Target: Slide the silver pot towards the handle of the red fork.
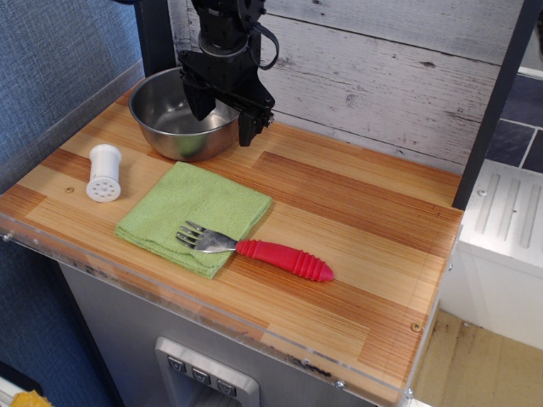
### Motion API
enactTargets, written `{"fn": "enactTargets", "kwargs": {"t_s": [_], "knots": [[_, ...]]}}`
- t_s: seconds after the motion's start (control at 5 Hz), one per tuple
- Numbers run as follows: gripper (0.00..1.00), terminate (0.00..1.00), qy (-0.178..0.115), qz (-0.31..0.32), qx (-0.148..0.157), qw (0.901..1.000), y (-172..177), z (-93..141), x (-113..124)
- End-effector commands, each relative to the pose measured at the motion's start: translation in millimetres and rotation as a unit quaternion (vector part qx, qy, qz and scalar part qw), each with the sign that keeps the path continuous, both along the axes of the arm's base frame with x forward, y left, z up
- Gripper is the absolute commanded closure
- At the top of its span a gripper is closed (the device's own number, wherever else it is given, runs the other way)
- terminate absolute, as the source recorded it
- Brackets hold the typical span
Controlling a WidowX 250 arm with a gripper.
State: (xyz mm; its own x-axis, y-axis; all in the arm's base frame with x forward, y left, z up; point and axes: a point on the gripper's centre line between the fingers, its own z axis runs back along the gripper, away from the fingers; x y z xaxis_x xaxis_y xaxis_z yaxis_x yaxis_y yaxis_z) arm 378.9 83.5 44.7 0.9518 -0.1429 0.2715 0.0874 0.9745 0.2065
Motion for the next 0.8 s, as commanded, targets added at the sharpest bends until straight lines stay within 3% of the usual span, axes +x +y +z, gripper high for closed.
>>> {"fn": "enactTargets", "kwargs": {"t_s": [0.0,0.6], "knots": [[1.0,0.0,-0.004,-0.001,-0.001,1.0,4.7,2.7,-0.5],[1.0,0.0,0.008,-0.038,0.015,0.9991,1.8,8.2,1.2]]}}
